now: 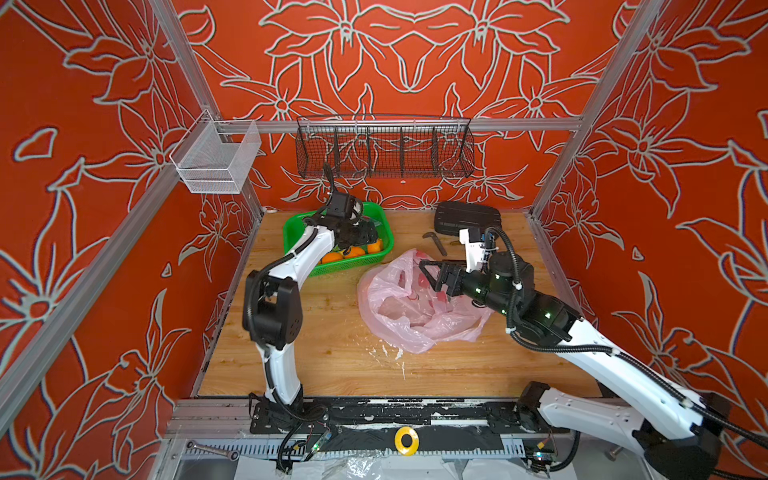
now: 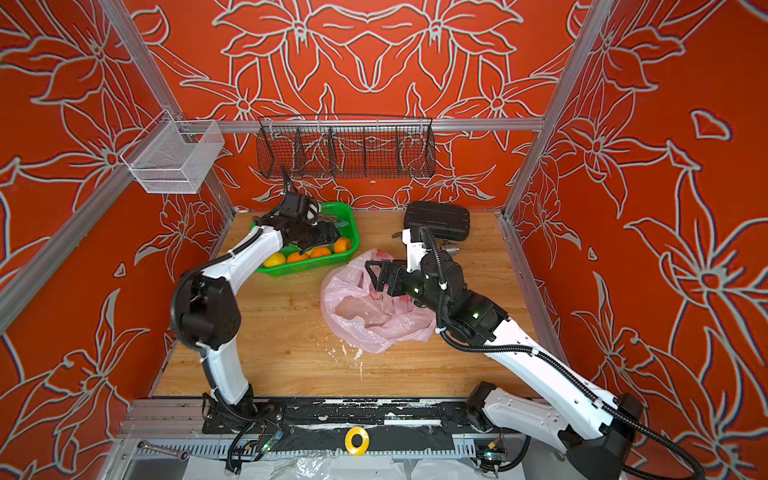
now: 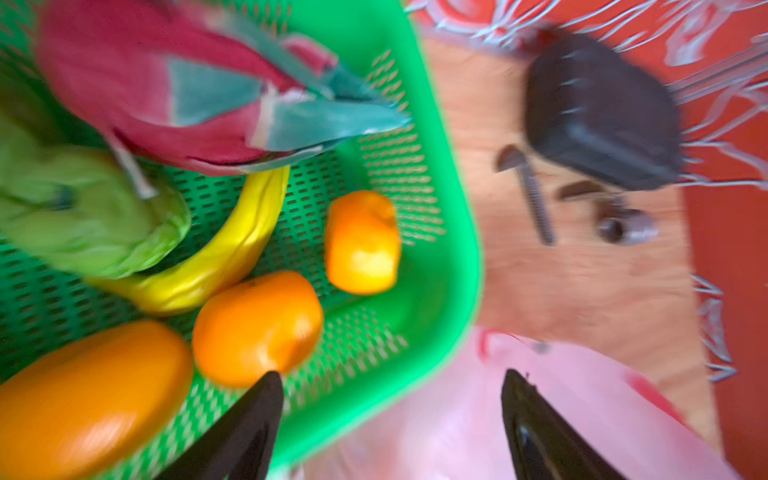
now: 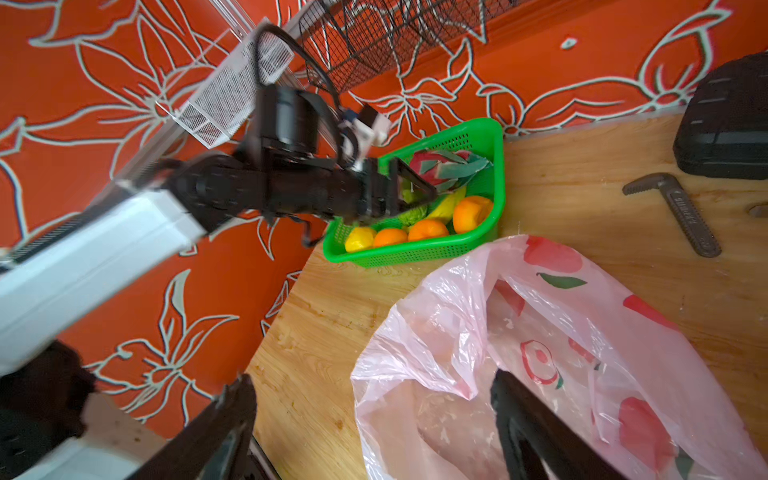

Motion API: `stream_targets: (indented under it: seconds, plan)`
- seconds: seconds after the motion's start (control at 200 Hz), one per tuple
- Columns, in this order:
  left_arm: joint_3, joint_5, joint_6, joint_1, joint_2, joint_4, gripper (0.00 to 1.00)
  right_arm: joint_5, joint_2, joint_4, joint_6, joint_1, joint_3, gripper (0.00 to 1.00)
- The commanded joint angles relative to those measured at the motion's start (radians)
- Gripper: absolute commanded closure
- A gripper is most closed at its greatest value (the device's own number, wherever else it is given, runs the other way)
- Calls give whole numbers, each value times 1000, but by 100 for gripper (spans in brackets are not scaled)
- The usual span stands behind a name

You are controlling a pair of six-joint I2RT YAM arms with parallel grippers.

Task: Untie the knot of the plastic bag and take out the fruit
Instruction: 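Bring both grippers back to the pink bag mouth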

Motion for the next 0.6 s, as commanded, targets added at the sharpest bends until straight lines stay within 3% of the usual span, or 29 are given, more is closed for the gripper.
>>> stream_targets:
  seconds: [0.0,0.1,0.285,0.43,0.595]
  plan:
    - [-98,53,-27,-65,-187,73,18,-81,30,-13,16,-4,-38,17]
    - [-166,56,-21,-143,-302,60,18,-137,70,26,56,-2,-73,24]
    - [-244,-124,25,-324,-424,-32,18,-115,110,90,112,-2,-179,35]
    - [-323,-187,76,-360,-440,-77,11,-117,171,126,125,-2,-253,45]
    - [-340,-258,186,-411,-377,-202,1,-171,260,144,93,-2,-276,47]
